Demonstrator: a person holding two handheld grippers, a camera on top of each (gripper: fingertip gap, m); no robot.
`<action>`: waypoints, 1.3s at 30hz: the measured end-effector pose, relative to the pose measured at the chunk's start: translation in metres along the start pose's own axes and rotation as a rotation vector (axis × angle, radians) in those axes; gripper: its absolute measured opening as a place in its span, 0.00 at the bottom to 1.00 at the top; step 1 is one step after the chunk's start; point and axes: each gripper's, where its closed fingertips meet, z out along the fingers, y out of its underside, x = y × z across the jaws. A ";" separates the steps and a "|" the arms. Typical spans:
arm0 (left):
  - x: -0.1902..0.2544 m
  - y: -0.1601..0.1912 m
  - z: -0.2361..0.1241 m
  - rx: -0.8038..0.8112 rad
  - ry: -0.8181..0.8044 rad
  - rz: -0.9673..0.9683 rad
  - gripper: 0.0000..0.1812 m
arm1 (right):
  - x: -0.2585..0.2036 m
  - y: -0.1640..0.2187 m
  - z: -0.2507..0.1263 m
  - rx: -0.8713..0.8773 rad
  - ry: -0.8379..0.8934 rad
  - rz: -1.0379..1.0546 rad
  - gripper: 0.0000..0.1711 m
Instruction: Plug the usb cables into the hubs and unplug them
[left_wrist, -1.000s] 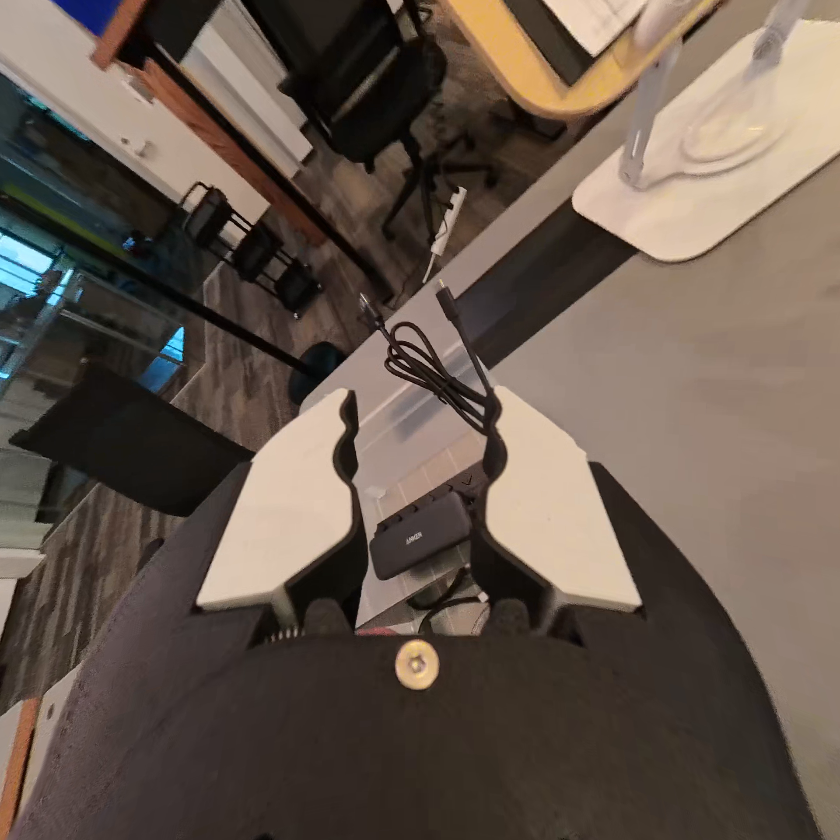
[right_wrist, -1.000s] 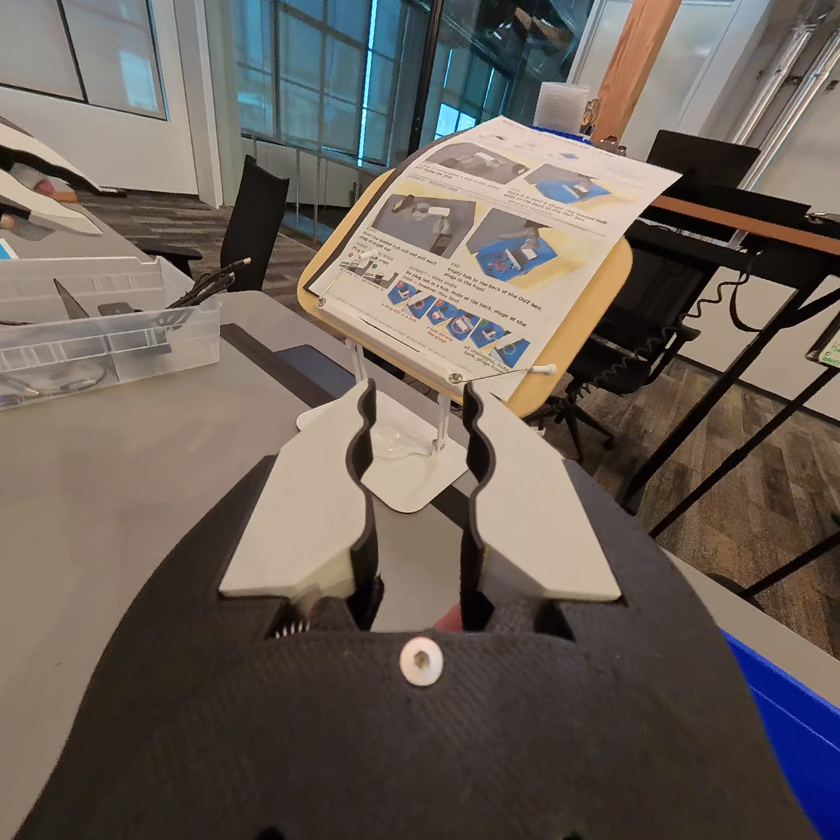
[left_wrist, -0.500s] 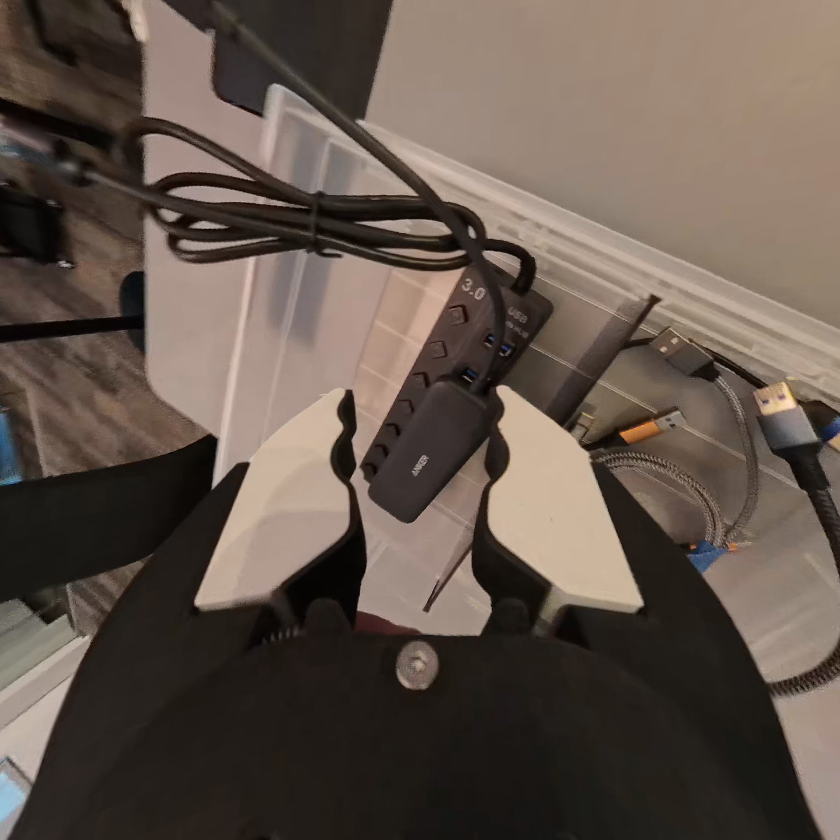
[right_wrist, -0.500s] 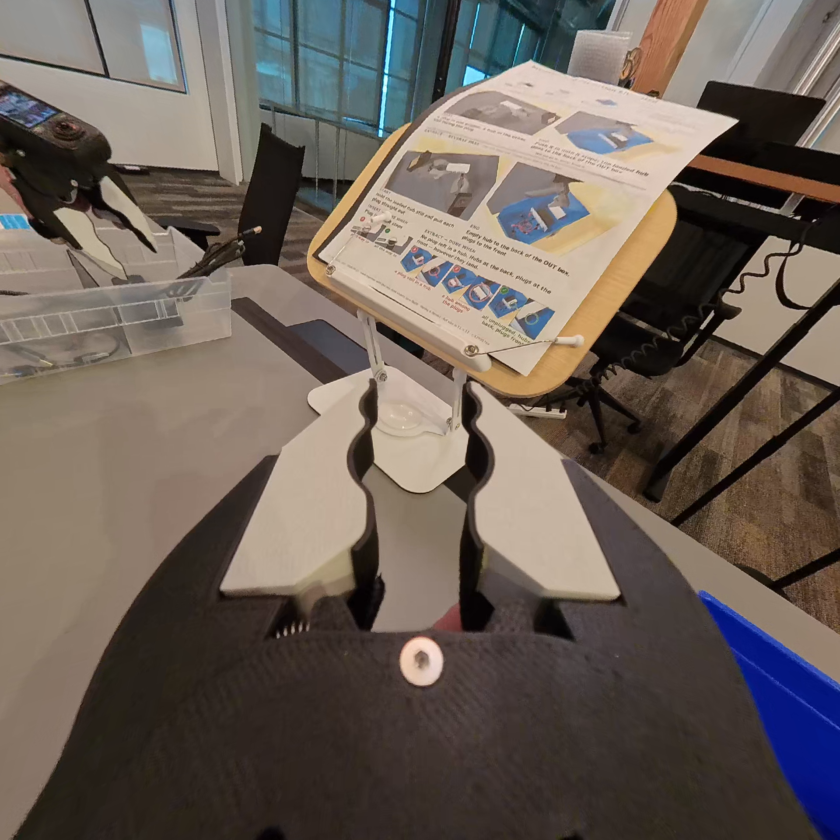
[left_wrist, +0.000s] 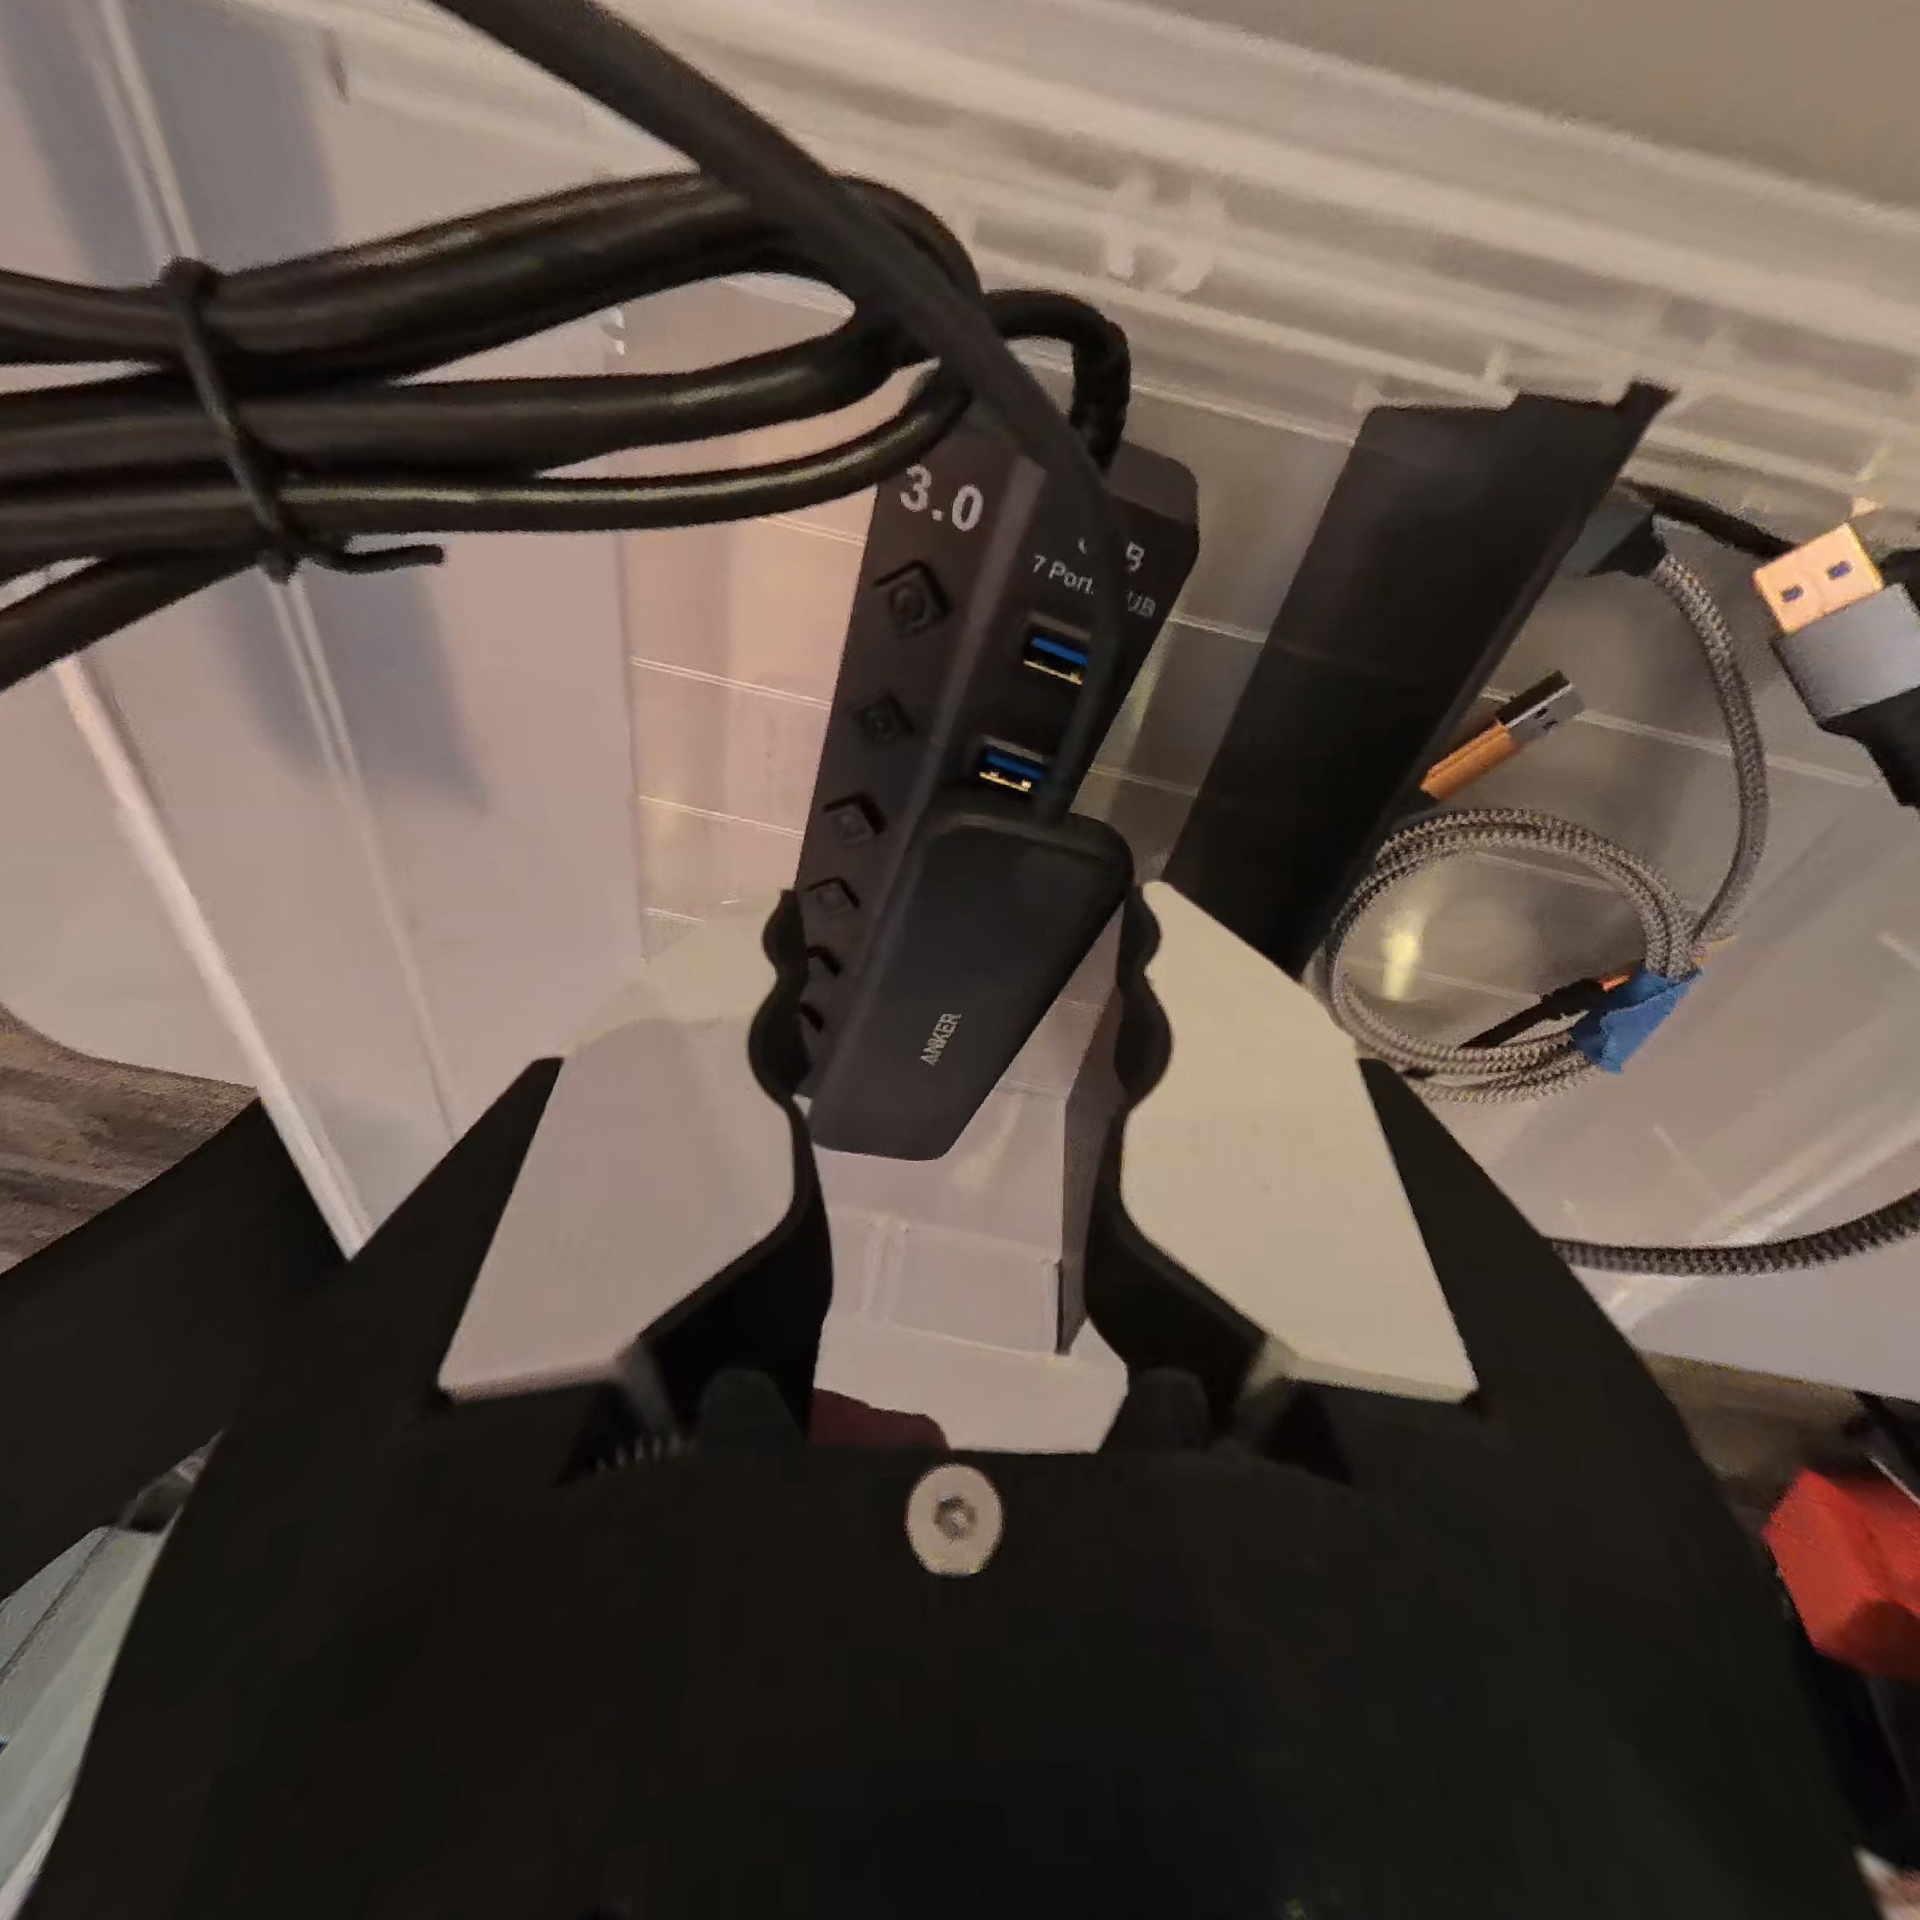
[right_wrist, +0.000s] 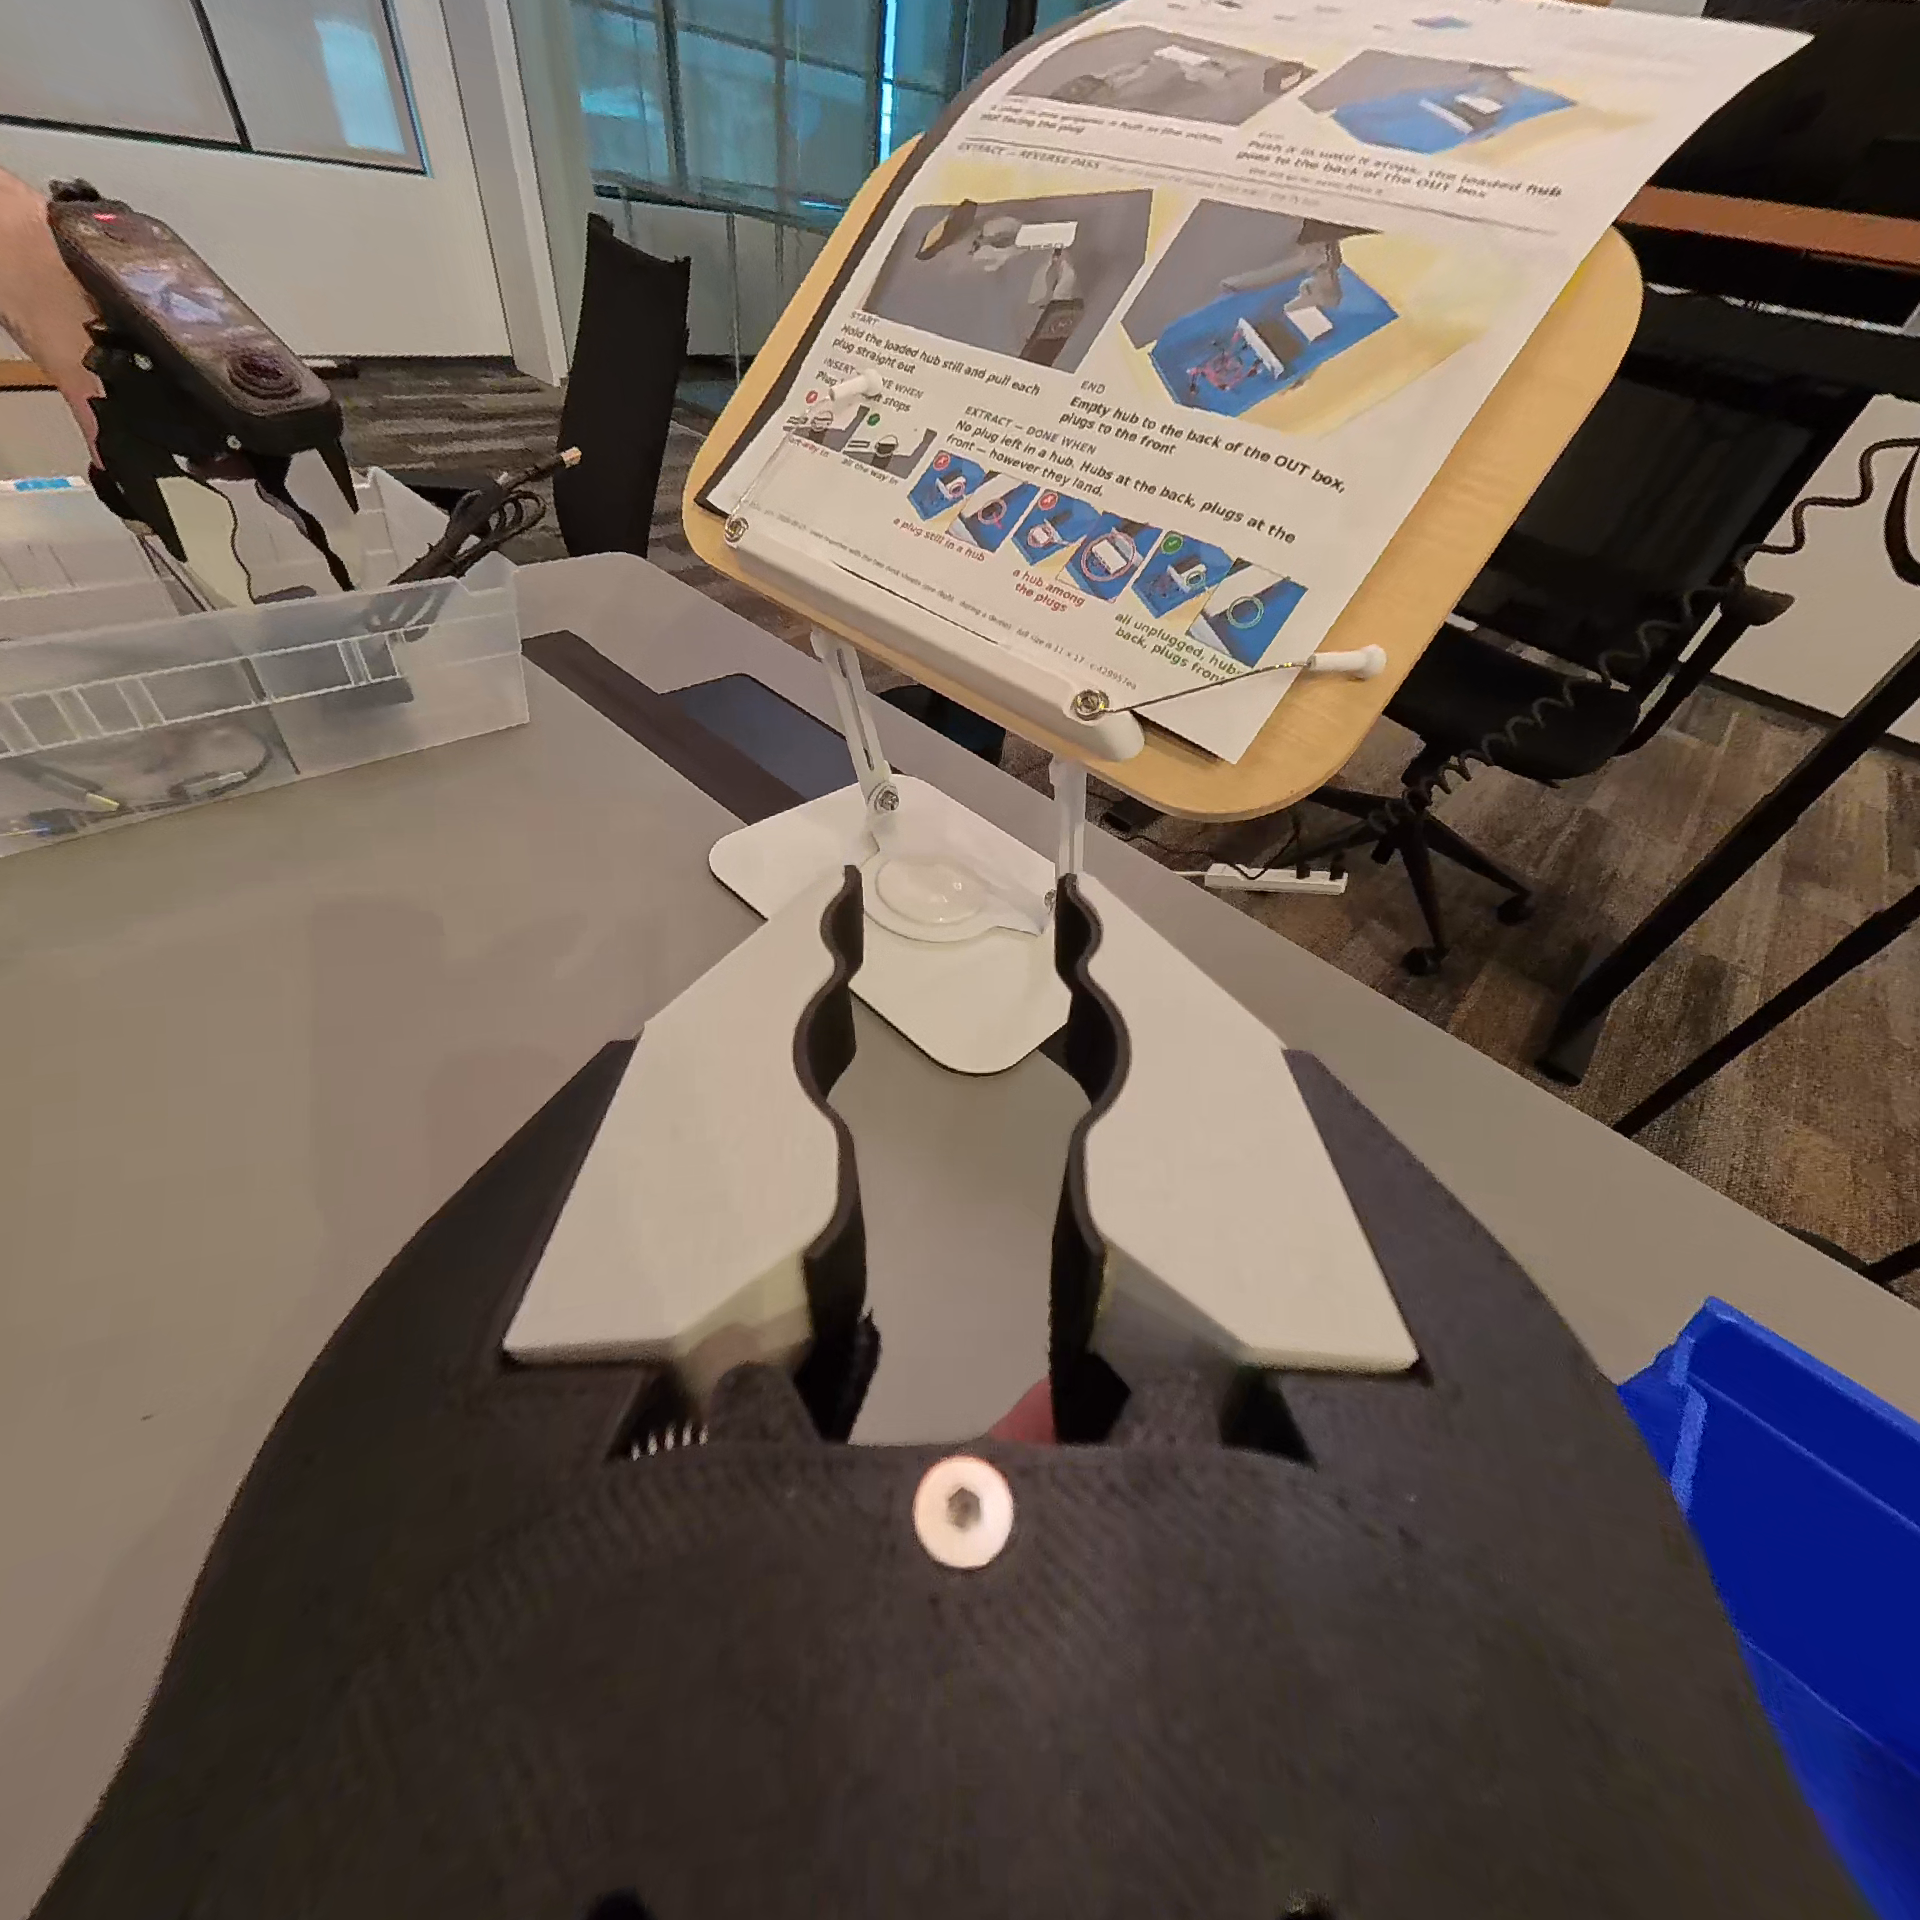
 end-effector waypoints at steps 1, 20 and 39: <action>0.000 0.002 0.001 -0.009 0.010 0.009 0.33 | 0.000 0.002 0.001 -0.004 -0.001 0.002 0.20; -0.004 0.007 0.014 0.069 -0.118 0.023 0.25 | -0.005 0.021 0.013 -0.055 -0.017 0.004 0.20; -0.031 -0.001 -0.028 0.334 -0.570 -0.139 0.07 | -0.012 0.015 0.012 -0.042 -0.028 -0.010 0.20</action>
